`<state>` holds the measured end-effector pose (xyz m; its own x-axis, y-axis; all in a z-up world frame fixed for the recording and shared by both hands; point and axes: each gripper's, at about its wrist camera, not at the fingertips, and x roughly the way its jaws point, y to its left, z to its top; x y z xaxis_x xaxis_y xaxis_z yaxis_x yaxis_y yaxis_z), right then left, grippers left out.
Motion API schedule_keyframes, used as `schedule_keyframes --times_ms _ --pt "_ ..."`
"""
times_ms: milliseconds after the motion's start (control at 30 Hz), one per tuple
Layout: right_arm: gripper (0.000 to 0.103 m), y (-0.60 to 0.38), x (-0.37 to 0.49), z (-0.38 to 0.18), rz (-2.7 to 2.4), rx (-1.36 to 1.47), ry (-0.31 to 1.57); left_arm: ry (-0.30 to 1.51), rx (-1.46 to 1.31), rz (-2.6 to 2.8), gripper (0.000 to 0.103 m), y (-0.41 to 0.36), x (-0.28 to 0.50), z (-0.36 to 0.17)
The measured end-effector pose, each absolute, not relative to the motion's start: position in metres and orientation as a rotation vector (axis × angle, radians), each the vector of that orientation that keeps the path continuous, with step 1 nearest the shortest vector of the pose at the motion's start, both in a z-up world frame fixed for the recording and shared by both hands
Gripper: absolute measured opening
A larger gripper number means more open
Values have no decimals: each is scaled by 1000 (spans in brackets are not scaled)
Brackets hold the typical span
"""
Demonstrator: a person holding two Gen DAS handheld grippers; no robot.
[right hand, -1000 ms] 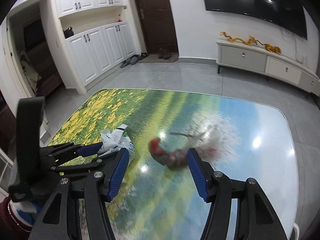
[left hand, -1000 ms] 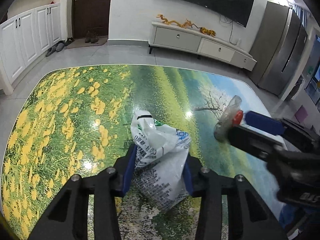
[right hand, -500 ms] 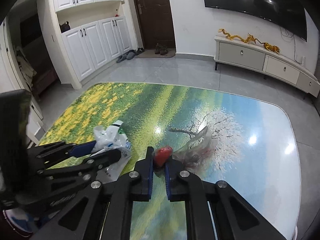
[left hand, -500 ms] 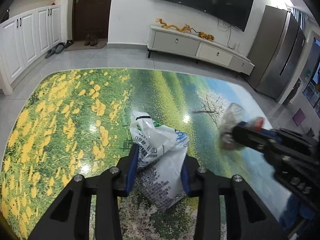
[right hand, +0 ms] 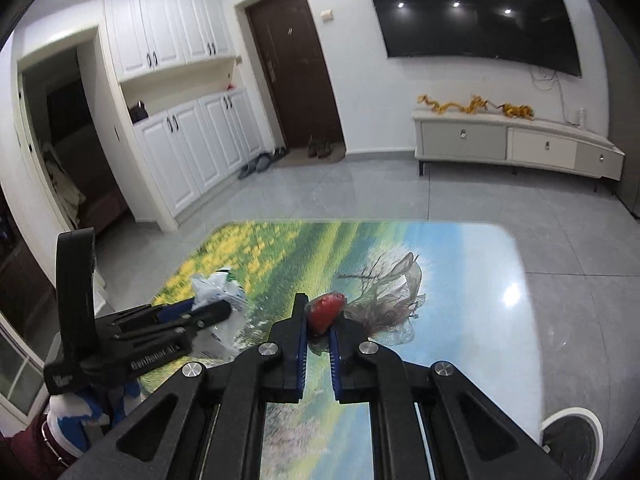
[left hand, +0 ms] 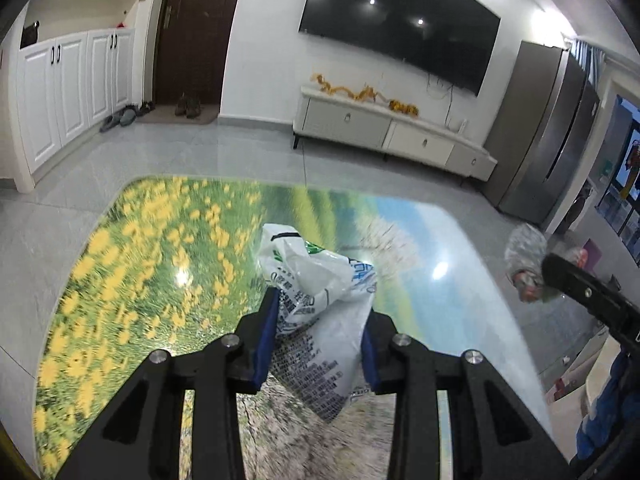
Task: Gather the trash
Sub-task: 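Carry both bags over the white bin and open both grippers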
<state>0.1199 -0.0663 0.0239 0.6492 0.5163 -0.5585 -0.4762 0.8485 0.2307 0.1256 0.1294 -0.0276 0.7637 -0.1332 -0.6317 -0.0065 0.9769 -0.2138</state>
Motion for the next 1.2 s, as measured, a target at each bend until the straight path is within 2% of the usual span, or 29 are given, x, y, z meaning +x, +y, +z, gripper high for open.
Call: schedule_keyframes --times_ms 267,533,767,1200 --pt "9 -117 69 65 510 95 550 653 -169 -137 34 88 94 9" --pt "9 -190 41 70 399 174 517 672 -122 -256 34 16 93 23" --pt "9 -269 36 46 257 281 550 738 -17 -380 34 -72 104 8" --pt "10 -377 45 -42 29 427 714 952 159 -553 36 -233 139 -66"
